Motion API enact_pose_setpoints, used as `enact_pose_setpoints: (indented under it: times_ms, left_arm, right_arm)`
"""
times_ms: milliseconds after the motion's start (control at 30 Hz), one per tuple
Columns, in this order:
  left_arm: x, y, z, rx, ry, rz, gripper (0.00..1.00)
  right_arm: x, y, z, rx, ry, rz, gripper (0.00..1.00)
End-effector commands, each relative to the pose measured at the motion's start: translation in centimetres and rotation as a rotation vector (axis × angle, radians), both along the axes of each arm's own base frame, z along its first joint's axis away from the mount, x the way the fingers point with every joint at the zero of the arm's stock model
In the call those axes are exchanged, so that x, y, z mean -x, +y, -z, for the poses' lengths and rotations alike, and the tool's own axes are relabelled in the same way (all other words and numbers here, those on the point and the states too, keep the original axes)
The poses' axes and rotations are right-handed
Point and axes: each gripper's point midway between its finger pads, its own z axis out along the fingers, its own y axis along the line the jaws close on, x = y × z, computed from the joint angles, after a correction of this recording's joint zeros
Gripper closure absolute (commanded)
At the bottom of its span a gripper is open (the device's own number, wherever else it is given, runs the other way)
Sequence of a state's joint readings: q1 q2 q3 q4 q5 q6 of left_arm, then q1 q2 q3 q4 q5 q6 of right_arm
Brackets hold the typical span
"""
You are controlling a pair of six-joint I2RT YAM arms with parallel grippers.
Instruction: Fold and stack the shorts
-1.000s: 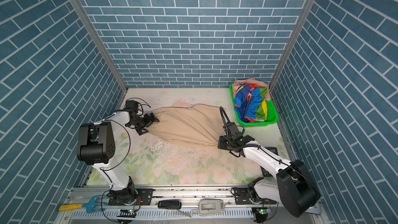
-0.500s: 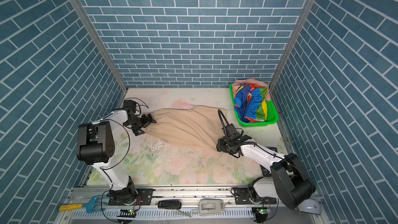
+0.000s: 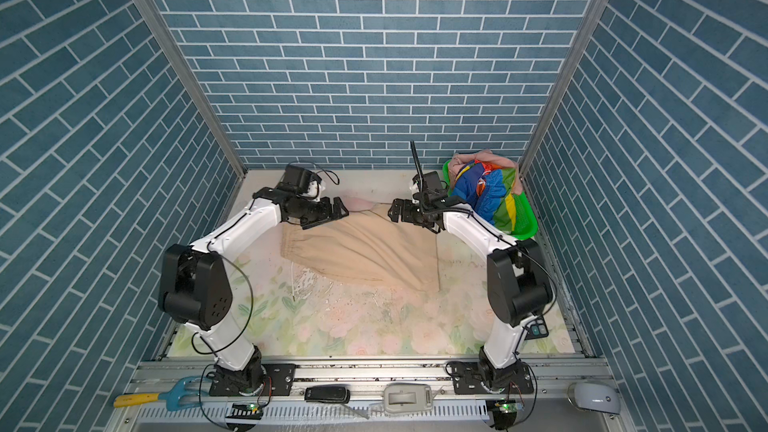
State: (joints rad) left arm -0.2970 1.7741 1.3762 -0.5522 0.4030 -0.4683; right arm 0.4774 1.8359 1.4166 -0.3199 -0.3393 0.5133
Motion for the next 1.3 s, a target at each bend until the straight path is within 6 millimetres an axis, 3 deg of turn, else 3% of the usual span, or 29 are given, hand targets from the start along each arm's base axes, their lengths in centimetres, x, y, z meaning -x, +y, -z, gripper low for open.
enact_pose_setpoints:
  times_ms: [0,167,367,600,700,833,933,1000,1167,1267]
  left_arm:
    - [0.6,1.8,4.2,-0.032,0.099,-0.071,0.0]
    - [1.2,6.6,6.5,-0.068,0.166,-0.17,0.0]
    - [2.5,10.7,9.1,-0.114,0.252,-0.239,0.0]
    - [4.2,14.7,12.6,-0.121,0.38,-0.353,0.0]
    - [4.9,16.1,12.8,-0.14,0.402,-0.383,0.0]
    - [5.4,16.4,12.6,-0.14,0.396,-0.388,0.0]
    - [5.6,15.9,12.3,-0.118,0.386,-0.375,0.01]
    - [5.0,15.3,11.2,-0.077,0.348,-0.359,0.0]
    - [2.0,13.2,3.9,-0.161,0.109,-0.23,0.0]
    - [0.7,13.8,0.0,-0.366,-0.073,-0.186,0.0]
  right_arm:
    - [-1.1,4.4,-1.0,-0.198,0.026,-0.103,0.01]
    - [-2.7,6.8,2.3,-0.293,0.083,-0.119,0.01]
    - [-4.4,6.7,7.0,-0.288,0.134,-0.111,0.01]
    - [-6.3,4.0,10.4,-0.261,0.174,-0.08,0.01]
    - [-6.8,2.1,12.0,-0.229,0.188,-0.064,0.01]
    - [-7.9,-0.3,13.4,-0.21,0.207,-0.034,0.01]
    - [-8.4,-0.7,12.3,-0.189,0.183,-0.048,0.01]
    - [-8.6,-0.6,10.2,-0.179,0.148,-0.065,0.01]
    - [-7.2,0.0,2.9,-0.218,0.036,-0.08,0.01]
    - [-4.8,0.4,1.6,-0.204,0.014,-0.09,0.01]
